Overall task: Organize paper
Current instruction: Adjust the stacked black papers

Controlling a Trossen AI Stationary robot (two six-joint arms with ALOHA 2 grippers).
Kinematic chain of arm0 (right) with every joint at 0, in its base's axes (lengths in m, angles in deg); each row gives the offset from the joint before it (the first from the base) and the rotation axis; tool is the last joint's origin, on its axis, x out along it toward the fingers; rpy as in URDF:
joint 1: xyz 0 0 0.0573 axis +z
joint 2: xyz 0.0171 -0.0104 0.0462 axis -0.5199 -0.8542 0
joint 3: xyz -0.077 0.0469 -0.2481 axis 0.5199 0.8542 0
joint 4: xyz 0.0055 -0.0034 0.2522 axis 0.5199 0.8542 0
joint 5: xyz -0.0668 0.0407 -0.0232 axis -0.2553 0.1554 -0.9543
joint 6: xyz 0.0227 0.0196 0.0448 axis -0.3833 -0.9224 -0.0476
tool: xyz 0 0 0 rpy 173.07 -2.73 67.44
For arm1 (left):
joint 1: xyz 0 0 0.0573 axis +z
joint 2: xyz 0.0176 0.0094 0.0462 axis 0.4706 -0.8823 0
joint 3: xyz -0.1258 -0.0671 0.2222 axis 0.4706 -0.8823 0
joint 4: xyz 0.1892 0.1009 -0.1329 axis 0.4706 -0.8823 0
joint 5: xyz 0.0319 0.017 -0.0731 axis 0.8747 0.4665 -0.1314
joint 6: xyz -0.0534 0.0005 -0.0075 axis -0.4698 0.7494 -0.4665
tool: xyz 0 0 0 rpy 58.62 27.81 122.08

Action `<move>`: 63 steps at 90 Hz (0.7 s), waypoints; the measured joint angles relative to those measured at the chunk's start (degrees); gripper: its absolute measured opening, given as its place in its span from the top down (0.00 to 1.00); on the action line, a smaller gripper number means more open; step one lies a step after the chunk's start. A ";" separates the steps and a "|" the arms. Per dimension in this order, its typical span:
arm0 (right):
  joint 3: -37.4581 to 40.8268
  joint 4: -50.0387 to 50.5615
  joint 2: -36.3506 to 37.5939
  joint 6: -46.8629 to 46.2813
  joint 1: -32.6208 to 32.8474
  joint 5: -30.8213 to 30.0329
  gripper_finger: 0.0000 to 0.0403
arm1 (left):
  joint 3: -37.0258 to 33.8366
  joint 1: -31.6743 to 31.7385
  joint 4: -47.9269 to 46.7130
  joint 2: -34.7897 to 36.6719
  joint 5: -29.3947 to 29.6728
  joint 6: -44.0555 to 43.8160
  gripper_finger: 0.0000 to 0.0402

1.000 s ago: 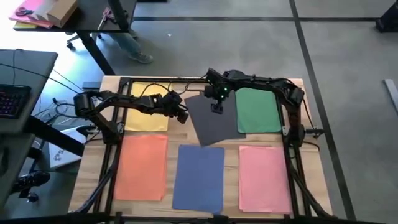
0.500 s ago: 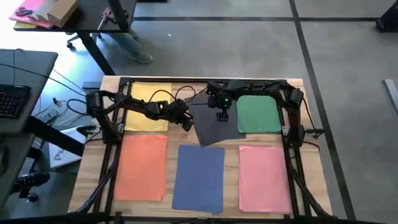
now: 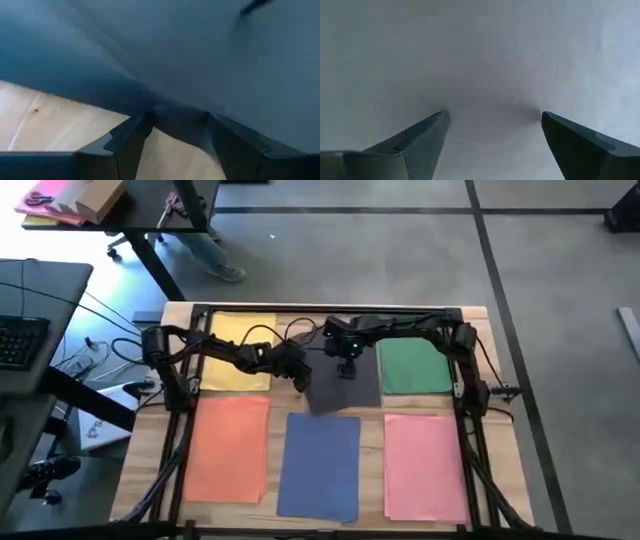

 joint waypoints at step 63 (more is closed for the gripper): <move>0.53 14.26 0.52 0.82 -7.34 -4.09 0.23 | 0.02 0.09 -1.95 0.06 0.37 1.56 0.50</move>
